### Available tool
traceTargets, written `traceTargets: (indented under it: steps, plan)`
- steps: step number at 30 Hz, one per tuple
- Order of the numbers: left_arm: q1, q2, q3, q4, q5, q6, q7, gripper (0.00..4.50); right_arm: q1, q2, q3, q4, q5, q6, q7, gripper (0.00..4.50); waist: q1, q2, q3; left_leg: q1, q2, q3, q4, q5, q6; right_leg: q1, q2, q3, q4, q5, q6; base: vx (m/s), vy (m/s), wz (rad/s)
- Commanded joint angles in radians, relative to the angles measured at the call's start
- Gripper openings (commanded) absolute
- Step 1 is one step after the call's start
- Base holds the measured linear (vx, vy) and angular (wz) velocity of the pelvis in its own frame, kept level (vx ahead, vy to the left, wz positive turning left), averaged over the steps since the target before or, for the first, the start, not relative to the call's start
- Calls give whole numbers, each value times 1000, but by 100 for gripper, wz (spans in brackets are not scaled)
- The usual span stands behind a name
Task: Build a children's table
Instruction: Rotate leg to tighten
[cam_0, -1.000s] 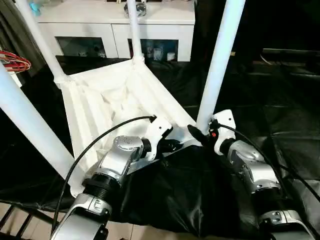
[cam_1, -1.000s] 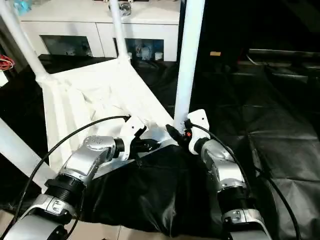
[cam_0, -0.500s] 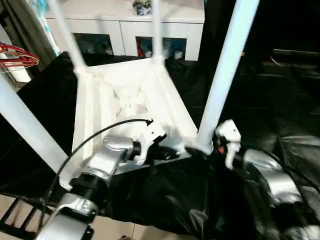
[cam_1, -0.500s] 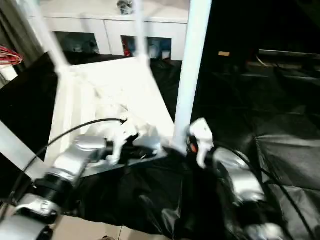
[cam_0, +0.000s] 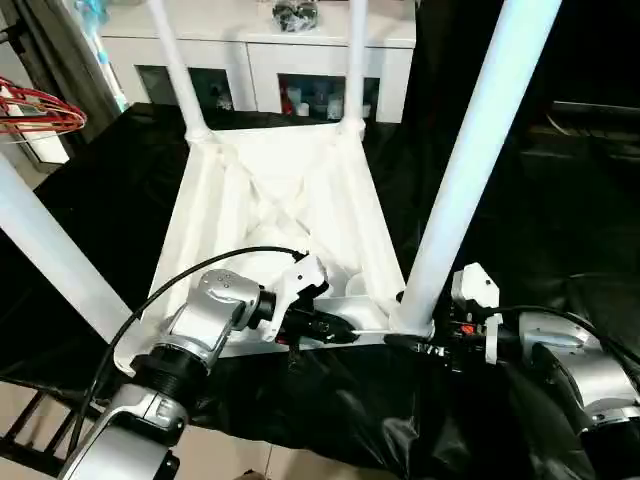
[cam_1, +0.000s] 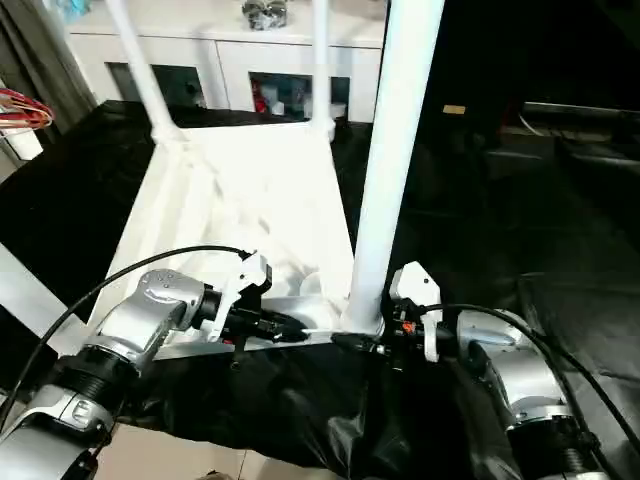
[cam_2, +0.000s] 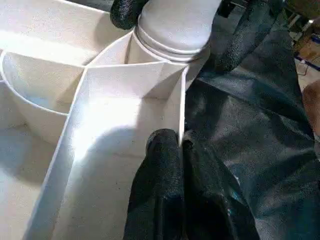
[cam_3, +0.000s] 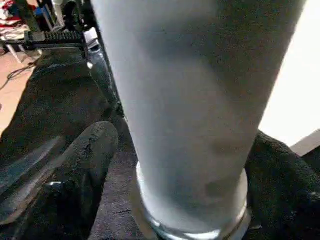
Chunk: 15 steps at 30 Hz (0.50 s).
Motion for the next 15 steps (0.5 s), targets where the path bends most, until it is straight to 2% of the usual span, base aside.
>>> traceTargets:
  steps: [1, 3, 6, 8, 10, 11, 15]
  plan:
    - [-51, -29, 22, -44, -86, -29, -14, 0, 16, 23, 98, -10, 1, 21, 61, 355, -4, -17, -55, 13, 21, -7, -65, -195, 77, 45, -35, 20, -57, -190, -249, 0, 0, 0]
    - [-44, -26, 22, -49, -86, -27, -20, 0, 18, 26, 95, -13, -1, 19, 51, 336, -3, -12, -56, 12, 20, -6, -63, -183, 81, 46, -34, 19, -54, -157, -257, 0, 0, 0]
    - [-38, -27, 22, -53, -84, -25, -20, 0, 23, 31, 87, -18, 3, 21, 40, 325, -2, -14, -56, 12, 21, -6, -63, -185, 81, 46, -34, 19, -54, -160, -259, 0, 0, 0]
    - [-33, -32, 28, -54, -84, -19, -11, 0, 31, 34, 84, -29, 8, 29, 42, 299, -1, -21, -55, 12, 21, -5, -64, -188, 83, 46, -34, 19, -55, -176, -255, 0, 0, 0]
    - [-32, -36, 32, -54, -83, -15, 2, 0, 36, 36, 86, -29, 7, 26, 44, 289, 1, -18, -55, 13, 22, -6, -65, -193, 79, 45, -35, 20, -56, -194, -250, 0, 0, 0]
    - [-32, -36, 32, -54, -83, -15, 2, 0, 36, 36, 86, -29, 7, 26, 44, 271, 3, -21, -55, 12, 22, -7, -65, -192, 79, 46, -36, 20, -56, -199, -248, 0, 0, 0]
    - [-13, -51, 48, -78, -71, 10, 72, 0, 22, 75, 76, 21, -16, 15, -25, 263, 2, -22, -54, 10, 22, -7, -65, -188, 78, 45, -38, 20, -56, -202, -245, 0, 0, 0]
